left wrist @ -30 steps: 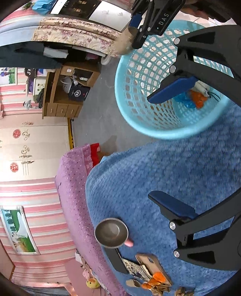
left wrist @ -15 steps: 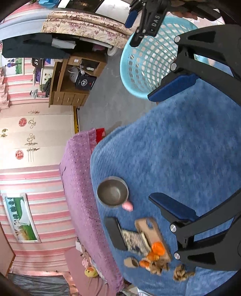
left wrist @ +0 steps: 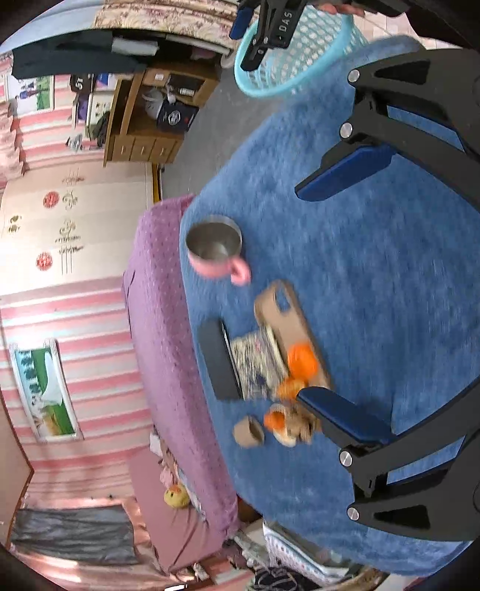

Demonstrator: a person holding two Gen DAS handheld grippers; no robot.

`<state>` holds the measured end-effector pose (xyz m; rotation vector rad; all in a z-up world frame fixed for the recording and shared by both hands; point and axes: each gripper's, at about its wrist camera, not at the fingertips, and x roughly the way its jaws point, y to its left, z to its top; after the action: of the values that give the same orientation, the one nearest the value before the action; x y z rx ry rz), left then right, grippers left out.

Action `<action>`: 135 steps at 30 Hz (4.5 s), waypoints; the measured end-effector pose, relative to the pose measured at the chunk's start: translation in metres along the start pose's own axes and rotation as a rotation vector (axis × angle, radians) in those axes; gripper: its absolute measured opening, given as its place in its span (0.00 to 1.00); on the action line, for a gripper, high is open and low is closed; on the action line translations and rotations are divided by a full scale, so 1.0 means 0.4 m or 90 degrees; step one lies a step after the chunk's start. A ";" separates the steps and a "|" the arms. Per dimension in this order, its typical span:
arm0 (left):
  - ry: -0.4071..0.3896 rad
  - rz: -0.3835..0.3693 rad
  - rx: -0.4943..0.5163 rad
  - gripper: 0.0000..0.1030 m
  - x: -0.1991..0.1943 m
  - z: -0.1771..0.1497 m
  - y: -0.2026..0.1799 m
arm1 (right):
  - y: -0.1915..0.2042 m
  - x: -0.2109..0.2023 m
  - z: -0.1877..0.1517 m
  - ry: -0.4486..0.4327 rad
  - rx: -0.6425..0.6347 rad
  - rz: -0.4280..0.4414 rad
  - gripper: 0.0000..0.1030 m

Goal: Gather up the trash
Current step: 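Return to the bed and grasp the brown paper scrap with the left gripper, then grasp the orange lid with the right gripper while the left gripper holds the paper, then carry the paper scrap and orange lid over the light-blue basket with both grippers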

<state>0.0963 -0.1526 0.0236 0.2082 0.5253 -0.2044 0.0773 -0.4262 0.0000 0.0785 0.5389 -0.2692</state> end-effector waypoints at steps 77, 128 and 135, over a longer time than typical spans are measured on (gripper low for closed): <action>0.092 0.102 -0.257 0.46 0.147 -0.136 0.589 | 0.803 0.217 0.029 0.128 -0.212 0.285 0.52; 0.045 0.027 -0.144 0.46 0.082 -0.115 0.331 | 0.101 -0.003 0.006 0.037 -0.001 0.146 0.39; 0.045 0.025 -0.139 0.46 0.087 -0.112 0.305 | 0.009 0.003 -0.013 0.042 0.015 0.116 0.39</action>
<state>0.1346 -0.0294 -0.0146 0.0133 0.6092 -0.1003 0.0767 -0.4225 -0.0051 0.1589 0.5902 -0.0958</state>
